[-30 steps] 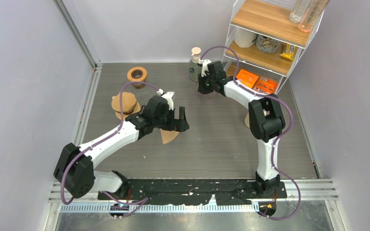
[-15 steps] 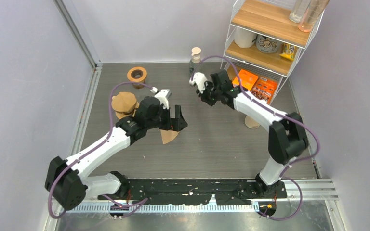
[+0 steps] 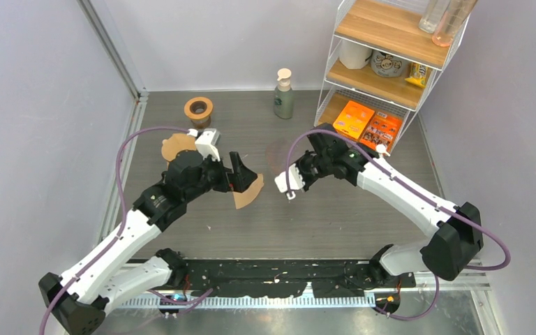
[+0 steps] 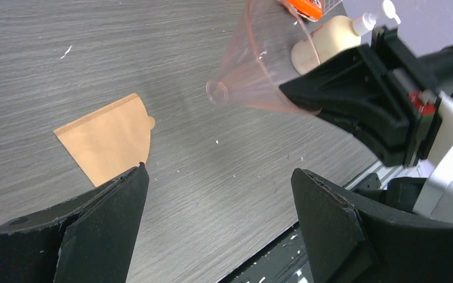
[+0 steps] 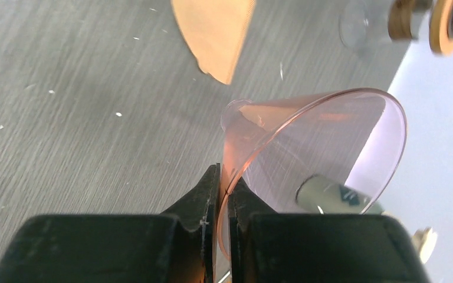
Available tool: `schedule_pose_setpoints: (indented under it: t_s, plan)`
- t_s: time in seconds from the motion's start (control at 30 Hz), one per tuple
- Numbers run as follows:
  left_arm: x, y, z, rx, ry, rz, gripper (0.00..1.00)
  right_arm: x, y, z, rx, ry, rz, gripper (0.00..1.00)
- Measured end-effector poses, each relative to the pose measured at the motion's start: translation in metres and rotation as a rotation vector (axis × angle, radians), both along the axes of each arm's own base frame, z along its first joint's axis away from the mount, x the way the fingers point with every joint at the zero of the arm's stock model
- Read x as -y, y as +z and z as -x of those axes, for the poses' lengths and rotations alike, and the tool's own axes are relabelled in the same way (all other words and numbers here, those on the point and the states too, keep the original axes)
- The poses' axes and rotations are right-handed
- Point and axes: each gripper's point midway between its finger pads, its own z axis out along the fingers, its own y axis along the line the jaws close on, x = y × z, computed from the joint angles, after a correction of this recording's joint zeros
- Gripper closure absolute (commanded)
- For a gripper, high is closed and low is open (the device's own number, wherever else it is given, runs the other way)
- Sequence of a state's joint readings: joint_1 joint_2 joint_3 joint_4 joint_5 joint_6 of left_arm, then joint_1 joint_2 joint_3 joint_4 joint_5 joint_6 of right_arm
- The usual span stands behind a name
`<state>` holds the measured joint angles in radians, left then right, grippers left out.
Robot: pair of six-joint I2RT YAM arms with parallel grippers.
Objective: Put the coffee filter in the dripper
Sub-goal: Pick up the coffee dripper from the center of the board.
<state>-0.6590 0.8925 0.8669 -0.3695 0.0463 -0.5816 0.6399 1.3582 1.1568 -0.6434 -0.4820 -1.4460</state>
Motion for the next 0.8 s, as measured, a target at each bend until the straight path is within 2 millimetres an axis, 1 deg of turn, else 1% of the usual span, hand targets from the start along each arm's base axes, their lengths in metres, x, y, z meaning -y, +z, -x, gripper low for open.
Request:
schedule_pose_setpoints:
  t_s: [0.07,0.2,0.3,0.43,0.57,0.8]
  plan:
    - [-0.004,0.003,0.004,-0.006,0.011,0.009,0.0,-0.006,-0.001,0.013,0.022,0.068,0.045,0.95]
    - [-0.011,0.005,0.007,-0.019,0.038,-0.005,0.02,-0.01,-0.012,0.036,0.045,0.162,0.141,0.95]
    - [-0.011,0.006,0.005,-0.031,0.04,-0.021,0.06,-0.009,-0.016,0.043,0.055,0.189,0.186,0.95]
    - [-0.001,0.003,-0.005,-0.054,0.013,-0.064,0.12,-0.007,-0.02,0.048,0.069,0.211,0.225,0.95]
    - [0.013,-0.007,-0.014,-0.095,-0.035,-0.108,0.17,-0.007,-0.023,0.054,0.072,0.233,0.254,0.95]
    - [0.033,-0.027,-0.021,-0.164,-0.118,-0.152,0.27,-0.01,-0.024,0.062,0.091,0.262,0.281,0.95]
